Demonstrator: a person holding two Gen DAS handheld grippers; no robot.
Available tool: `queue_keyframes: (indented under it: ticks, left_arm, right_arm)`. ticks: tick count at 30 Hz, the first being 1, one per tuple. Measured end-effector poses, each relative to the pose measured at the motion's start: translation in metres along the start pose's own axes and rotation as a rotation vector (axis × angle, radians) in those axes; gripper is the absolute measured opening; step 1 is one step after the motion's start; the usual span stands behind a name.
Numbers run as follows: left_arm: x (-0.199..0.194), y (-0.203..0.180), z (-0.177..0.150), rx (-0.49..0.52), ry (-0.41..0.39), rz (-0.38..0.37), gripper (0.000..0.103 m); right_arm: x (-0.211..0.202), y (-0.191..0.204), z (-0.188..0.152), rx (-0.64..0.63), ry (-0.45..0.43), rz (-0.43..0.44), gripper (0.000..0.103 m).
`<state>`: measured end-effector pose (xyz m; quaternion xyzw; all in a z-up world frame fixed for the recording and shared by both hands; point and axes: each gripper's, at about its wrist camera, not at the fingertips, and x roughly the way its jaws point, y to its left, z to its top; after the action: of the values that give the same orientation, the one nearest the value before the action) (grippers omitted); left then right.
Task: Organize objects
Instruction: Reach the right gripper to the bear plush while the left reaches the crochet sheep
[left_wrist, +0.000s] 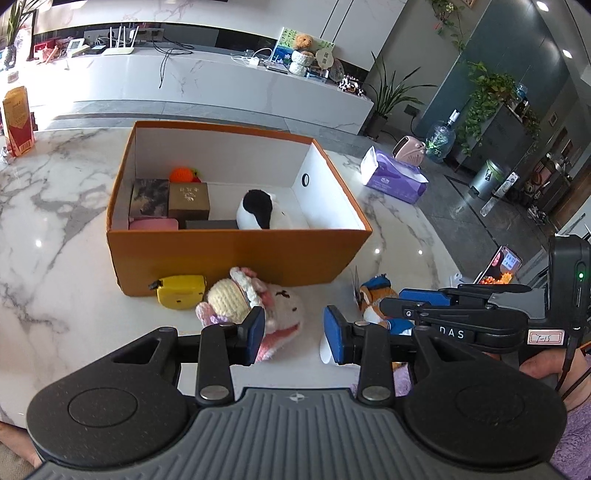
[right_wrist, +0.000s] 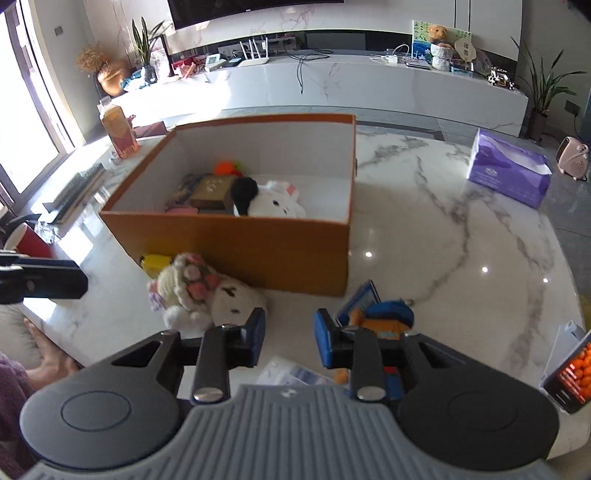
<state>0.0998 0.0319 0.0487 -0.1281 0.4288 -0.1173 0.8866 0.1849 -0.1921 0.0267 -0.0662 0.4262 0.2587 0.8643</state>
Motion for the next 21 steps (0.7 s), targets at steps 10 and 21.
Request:
queue_keyframes:
  ticks: [10, 21]
  left_arm:
    - [0.011, -0.011, -0.022, 0.014, 0.028, -0.026, 0.041]
    - [0.038, -0.017, -0.034, 0.013, 0.089, -0.055, 0.041]
  right_arm:
    - [0.011, -0.03, -0.037, -0.008, 0.052, -0.086, 0.046]
    - [0.025, -0.062, -0.05, 0.096, 0.097, -0.075, 0.051]
